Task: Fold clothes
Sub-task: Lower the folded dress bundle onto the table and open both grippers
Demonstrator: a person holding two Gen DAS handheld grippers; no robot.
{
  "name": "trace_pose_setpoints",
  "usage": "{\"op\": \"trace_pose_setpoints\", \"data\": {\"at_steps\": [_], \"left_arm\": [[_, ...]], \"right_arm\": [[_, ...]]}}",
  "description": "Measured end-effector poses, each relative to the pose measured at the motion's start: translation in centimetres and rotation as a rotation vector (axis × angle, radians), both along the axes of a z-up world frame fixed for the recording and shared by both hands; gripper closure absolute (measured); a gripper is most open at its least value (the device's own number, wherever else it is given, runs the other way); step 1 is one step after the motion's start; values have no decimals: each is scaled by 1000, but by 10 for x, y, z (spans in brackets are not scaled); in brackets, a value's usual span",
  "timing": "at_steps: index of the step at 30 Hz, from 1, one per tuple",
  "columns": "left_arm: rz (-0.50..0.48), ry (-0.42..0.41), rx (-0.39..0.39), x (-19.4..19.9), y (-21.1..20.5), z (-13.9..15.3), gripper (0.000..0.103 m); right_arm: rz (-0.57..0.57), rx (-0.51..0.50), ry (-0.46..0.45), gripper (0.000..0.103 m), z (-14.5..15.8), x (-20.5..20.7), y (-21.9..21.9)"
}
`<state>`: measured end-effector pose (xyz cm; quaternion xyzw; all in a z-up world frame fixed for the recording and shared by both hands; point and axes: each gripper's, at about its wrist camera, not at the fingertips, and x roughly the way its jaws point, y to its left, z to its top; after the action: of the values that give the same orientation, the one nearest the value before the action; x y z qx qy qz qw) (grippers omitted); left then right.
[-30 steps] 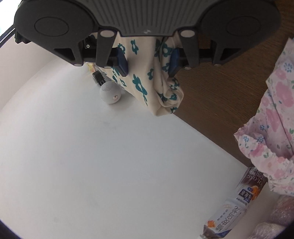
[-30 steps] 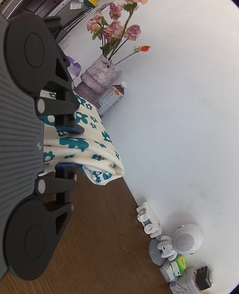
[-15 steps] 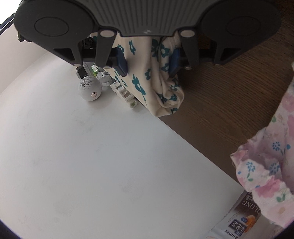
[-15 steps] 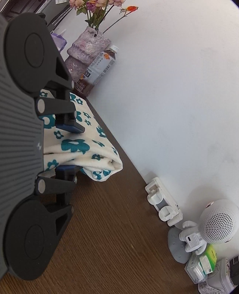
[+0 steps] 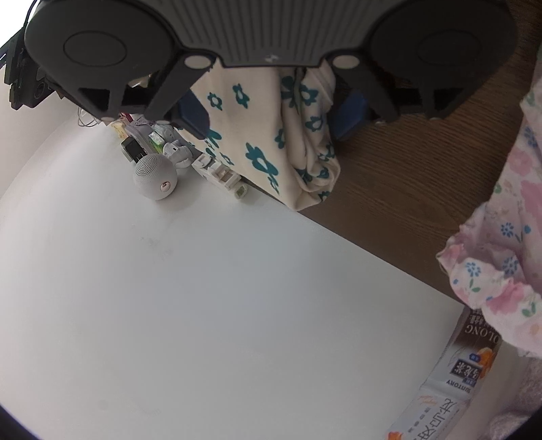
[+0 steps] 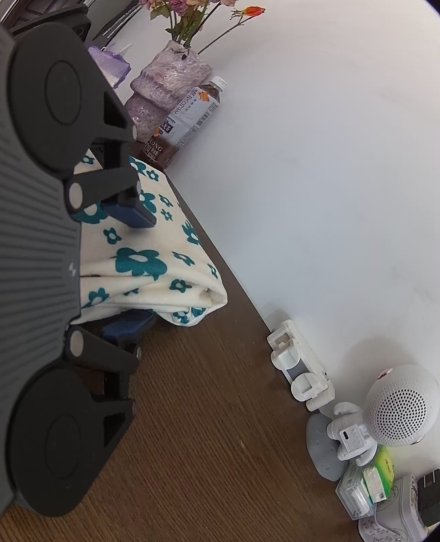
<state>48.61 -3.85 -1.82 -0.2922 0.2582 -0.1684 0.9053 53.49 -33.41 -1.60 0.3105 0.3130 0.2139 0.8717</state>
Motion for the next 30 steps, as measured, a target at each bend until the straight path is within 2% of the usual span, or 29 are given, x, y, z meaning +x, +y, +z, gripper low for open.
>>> {"op": "trace_pose_setpoints", "data": {"at_steps": [3, 5, 6, 11, 15, 20, 30], "left_arm": [[32, -5, 47, -7, 3, 5, 16], [53, -6, 83, -12, 5, 8, 11], [62, -9, 102, -15, 5, 10, 10], [45, -67, 223, -32, -8, 19, 8], [45, -108, 277, -53, -12, 22, 5], [38, -116, 323, -78, -16, 25, 3], [16, -98, 333, -135, -16, 28, 3]], "right_arm": [[-14, 9, -33, 29, 5, -6, -4], [-18, 3, -56, 19, 10, -10, -5], [-20, 1, -68, 18, 12, -12, -5], [-5, -156, -115, 4, 22, -29, 10], [-8, -247, -150, 1, 29, -48, 19], [-20, -322, -146, 0, 33, -71, 27], [-25, -392, -130, 0, 37, -117, 30]]}}
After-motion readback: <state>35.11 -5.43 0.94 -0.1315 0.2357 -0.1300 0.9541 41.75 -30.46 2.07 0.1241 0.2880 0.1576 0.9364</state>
